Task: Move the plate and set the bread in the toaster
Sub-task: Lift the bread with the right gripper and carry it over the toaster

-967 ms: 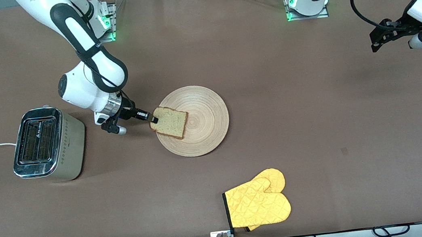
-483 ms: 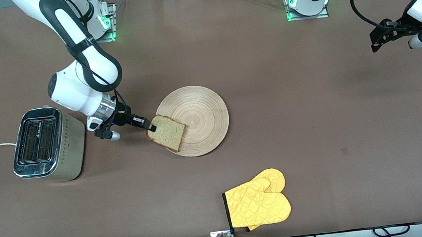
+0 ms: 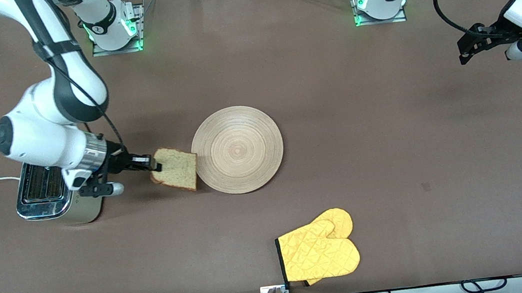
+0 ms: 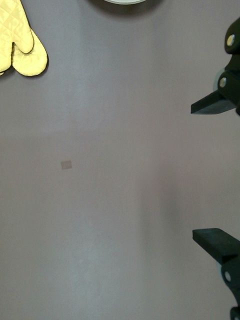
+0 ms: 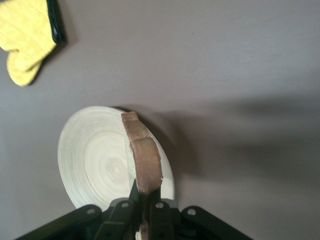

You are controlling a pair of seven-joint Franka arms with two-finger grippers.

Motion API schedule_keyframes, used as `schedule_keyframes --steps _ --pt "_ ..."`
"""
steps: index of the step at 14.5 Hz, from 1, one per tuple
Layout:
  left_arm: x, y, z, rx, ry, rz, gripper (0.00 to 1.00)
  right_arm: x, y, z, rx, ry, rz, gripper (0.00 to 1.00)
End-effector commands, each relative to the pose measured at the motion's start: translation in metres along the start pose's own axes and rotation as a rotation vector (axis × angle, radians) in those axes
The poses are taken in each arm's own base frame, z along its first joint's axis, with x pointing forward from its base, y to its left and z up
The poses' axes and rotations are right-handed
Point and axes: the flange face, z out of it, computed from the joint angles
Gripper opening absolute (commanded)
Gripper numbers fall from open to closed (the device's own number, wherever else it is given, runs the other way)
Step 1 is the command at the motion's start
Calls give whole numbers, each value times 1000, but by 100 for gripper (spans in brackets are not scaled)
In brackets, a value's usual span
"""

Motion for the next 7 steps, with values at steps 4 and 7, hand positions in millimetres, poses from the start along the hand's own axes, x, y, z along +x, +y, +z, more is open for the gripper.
schedule_keyframes --steps 4,7 --pt "3 -2 -5 18 -4 13 100 11 -7 -100 -370 -159 -54 0" --pt "3 -2 -5 18 -2 15 100 9 11 -142 -541 -171 -48 0"
